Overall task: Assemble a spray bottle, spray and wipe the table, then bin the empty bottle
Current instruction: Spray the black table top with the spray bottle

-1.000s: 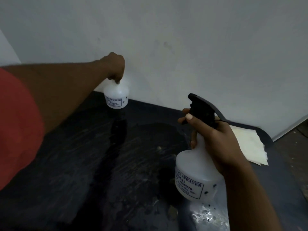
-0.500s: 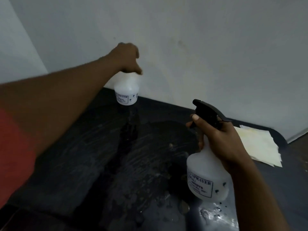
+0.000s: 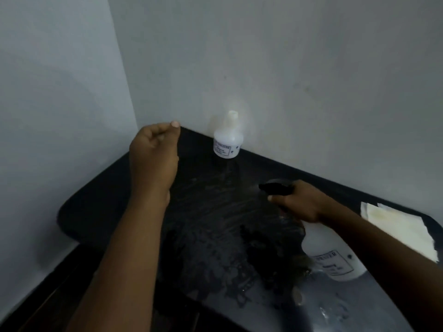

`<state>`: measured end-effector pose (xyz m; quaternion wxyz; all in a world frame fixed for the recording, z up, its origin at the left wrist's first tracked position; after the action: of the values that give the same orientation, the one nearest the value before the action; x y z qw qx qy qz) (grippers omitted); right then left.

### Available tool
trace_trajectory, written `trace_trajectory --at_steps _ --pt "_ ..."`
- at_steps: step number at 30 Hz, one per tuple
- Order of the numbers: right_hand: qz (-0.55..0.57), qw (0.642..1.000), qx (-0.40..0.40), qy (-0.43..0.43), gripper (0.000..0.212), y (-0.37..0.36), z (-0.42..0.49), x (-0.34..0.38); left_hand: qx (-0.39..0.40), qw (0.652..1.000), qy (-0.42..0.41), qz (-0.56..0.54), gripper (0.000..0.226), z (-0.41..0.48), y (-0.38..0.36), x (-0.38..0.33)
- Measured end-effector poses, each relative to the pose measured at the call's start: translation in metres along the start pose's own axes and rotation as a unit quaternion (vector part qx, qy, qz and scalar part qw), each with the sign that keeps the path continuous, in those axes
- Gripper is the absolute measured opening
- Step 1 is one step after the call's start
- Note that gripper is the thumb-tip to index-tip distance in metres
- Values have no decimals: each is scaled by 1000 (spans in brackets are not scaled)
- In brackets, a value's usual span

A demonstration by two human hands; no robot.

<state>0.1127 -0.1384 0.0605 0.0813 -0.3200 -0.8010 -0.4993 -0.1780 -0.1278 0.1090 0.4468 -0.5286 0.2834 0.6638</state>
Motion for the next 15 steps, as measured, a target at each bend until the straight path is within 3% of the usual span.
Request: trace_trajectory --at_steps 3,6,11,15 --pt "-66 998 20 2 13 -1 8 10 -23 1000 3 -12 10 -10 10 2" --pt "-58 998 -17 7 15 9 13 13 -24 999 6 -21 12 -12 17 4" --pt "-28 1000 11 1 14 10 10 21 -59 997 17 -56 12 -6 24 3" --pt "-117 988 93 37 5 -28 -3 53 -94 993 8 -77 13 -1 32 -1"
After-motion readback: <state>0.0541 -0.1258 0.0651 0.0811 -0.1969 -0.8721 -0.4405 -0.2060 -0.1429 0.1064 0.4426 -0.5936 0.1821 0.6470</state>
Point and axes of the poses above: each hand's wrist, its own z-axis towards the middle knuckle, its own y-axis out of the back of the hand, x = y × z, the point moved 5 cm from there along z, towards the middle knuckle, and after that the axes turned 15 degrees about -y, right-handed, at the moved point
